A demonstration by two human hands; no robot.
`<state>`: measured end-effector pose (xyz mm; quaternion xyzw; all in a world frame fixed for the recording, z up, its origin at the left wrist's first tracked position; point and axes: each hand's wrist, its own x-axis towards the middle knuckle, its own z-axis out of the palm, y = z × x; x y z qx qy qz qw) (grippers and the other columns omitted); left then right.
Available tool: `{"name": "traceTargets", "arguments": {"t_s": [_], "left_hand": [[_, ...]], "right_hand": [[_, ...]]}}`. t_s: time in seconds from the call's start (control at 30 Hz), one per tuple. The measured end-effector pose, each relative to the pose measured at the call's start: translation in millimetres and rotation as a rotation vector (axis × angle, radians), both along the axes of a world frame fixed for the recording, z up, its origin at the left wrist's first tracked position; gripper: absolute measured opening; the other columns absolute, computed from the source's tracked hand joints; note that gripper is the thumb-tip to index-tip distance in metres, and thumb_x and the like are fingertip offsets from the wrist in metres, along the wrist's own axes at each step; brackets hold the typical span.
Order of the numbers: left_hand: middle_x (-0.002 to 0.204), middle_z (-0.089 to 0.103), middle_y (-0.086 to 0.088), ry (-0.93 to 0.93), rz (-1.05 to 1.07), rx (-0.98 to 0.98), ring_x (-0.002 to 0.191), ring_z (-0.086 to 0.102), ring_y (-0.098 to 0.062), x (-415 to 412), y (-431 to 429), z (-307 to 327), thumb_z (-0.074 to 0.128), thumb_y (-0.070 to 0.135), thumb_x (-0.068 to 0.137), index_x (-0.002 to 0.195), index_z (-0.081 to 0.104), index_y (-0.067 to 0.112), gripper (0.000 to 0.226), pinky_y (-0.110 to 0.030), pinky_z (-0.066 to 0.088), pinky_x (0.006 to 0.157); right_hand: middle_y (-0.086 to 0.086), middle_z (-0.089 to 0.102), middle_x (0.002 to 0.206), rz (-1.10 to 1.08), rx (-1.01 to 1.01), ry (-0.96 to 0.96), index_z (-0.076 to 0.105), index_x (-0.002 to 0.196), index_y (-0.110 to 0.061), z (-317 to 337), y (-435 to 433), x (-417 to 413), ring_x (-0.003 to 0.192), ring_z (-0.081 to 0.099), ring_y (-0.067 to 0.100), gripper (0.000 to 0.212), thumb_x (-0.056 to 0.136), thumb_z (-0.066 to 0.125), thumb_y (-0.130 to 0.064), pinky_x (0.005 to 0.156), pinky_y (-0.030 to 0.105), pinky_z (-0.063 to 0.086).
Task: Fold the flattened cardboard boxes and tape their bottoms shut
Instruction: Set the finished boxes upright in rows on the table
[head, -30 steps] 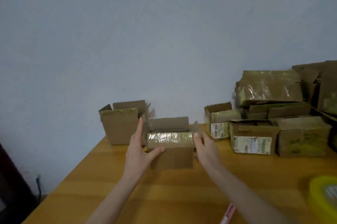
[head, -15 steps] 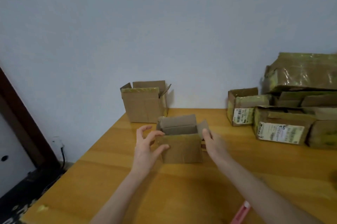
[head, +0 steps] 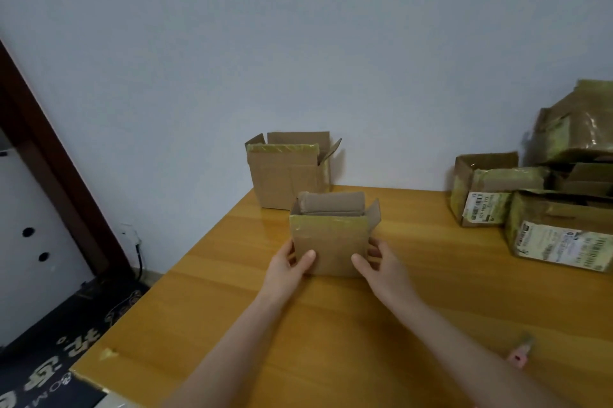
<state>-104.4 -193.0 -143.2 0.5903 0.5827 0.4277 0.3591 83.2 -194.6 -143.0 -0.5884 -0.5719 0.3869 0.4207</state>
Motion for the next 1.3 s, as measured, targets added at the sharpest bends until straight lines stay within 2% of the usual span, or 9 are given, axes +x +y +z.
{"name": "traceTargets", "arguments": {"t_s": [0.13, 0.27, 0.4, 0.6, 0.8, 0.9, 0.97, 1.13, 1.3], "left_hand": [[0.129, 0.058, 0.006, 0.112, 0.175, 0.038, 0.118, 0.055, -0.013, -38.0, 29.7, -5.1, 0.060, 0.021, 0.092, 0.137, 0.049, 0.020, 0.047, -0.034, 0.047, 0.100], [0.127, 0.060, 0.005, 0.106, 0.275, 0.053, 0.118, 0.054, -0.013, -62.8, 55.0, -8.4, 0.057, 0.016, 0.093, 0.135, 0.051, 0.020, 0.042, -0.037, 0.045, 0.102], [0.127, 0.060, 0.004, 0.084, 0.313, 0.055, 0.119, 0.053, -0.015, -86.2, 83.5, -8.2, 0.054, 0.013, 0.095, 0.135, 0.052, 0.020, 0.041, -0.035, 0.044, 0.102], [0.133, 0.056, 0.000, 0.128, 0.334, 0.002, 0.123, 0.052, -0.021, -117.7, 120.4, -8.1, 0.048, 0.016, 0.098, 0.141, 0.042, 0.020, 0.044, -0.039, 0.043, 0.103], [0.145, 0.041, -0.003, 0.080, 0.236, -0.099, 0.129, 0.044, -0.025, -122.1, 124.5, 4.7, 0.050, 0.005, 0.094, 0.148, 0.021, 0.023, 0.064, -0.044, 0.042, 0.105], [0.142, 0.042, -0.007, 0.073, 0.508, 0.002, 0.126, 0.045, -0.026, -97.7, 103.5, 7.2, 0.055, 0.009, 0.091, 0.145, 0.028, 0.014, 0.061, -0.041, 0.041, 0.103], [0.132, 0.046, -0.008, 0.124, 0.641, 0.144, 0.111, 0.050, -0.022, -73.0, 82.2, 7.6, 0.057, 0.011, 0.089, 0.135, 0.039, 0.011, 0.050, -0.038, 0.043, 0.095], [0.110, 0.053, 0.000, 0.130, 0.347, 0.313, 0.098, 0.054, -0.016, 16.7, 65.3, 10.6, 0.061, 0.017, 0.090, 0.118, 0.050, 0.018, 0.031, -0.036, 0.049, 0.088], [0.109, 0.051, -0.001, 0.197, 0.069, 0.336, 0.100, 0.054, -0.017, 128.2, 81.8, 26.6, 0.061, 0.020, 0.090, 0.119, 0.053, 0.014, 0.030, -0.031, 0.046, 0.089]], "right_hand": [[-0.001, 0.055, 0.105, -0.121, 0.032, -0.040, 0.050, 0.112, -0.018, -6.1, 37.1, -37.6, 0.104, 0.057, 0.022, 0.026, 0.089, 0.062, -0.023, 0.089, 0.039, 0.049], [0.002, 0.056, 0.108, -0.115, 0.068, -0.062, 0.051, 0.112, -0.013, -11.1, 68.4, -70.6, 0.100, 0.055, 0.019, 0.025, 0.090, 0.061, -0.021, 0.088, 0.034, 0.048], [0.004, 0.057, 0.111, -0.112, 0.070, -0.081, 0.052, 0.114, -0.013, -14.6, 97.8, -100.4, 0.103, 0.056, 0.022, 0.028, 0.090, 0.061, -0.024, 0.089, 0.040, 0.049], [0.001, 0.051, 0.131, 0.017, 0.052, -0.147, 0.042, 0.135, -0.018, -12.4, 123.1, -138.8, 0.117, 0.052, 0.021, 0.048, 0.091, 0.059, -0.028, 0.097, 0.038, 0.046], [0.005, 0.030, 0.151, 0.194, -0.042, -0.170, 0.019, 0.150, -0.017, -6.1, 127.6, -142.7, 0.137, 0.032, 0.024, 0.073, 0.090, 0.060, -0.027, 0.111, 0.040, 0.032], [0.004, 0.039, 0.144, 0.136, -0.025, -0.178, 0.028, 0.145, -0.018, -5.0, 116.5, -122.0, 0.130, 0.041, 0.022, 0.064, 0.091, 0.060, -0.023, 0.104, 0.032, 0.038], [0.002, 0.044, 0.137, 0.081, 0.005, -0.188, 0.037, 0.140, -0.019, -3.4, 107.7, -102.4, 0.123, 0.046, 0.019, 0.055, 0.091, 0.060, -0.020, 0.097, 0.026, 0.039], [0.002, 0.051, 0.128, -0.058, 0.083, -0.204, 0.049, 0.127, -0.018, 4.3, 88.9, -28.4, 0.119, 0.048, 0.017, 0.040, 0.089, 0.059, -0.012, 0.101, 0.029, 0.040], [-0.003, 0.052, 0.119, -0.279, 0.198, -0.210, 0.055, 0.119, -0.021, 26.5, 69.1, 71.6, 0.110, 0.053, 0.015, 0.032, 0.088, 0.058, -0.014, 0.094, 0.031, 0.045]]}}
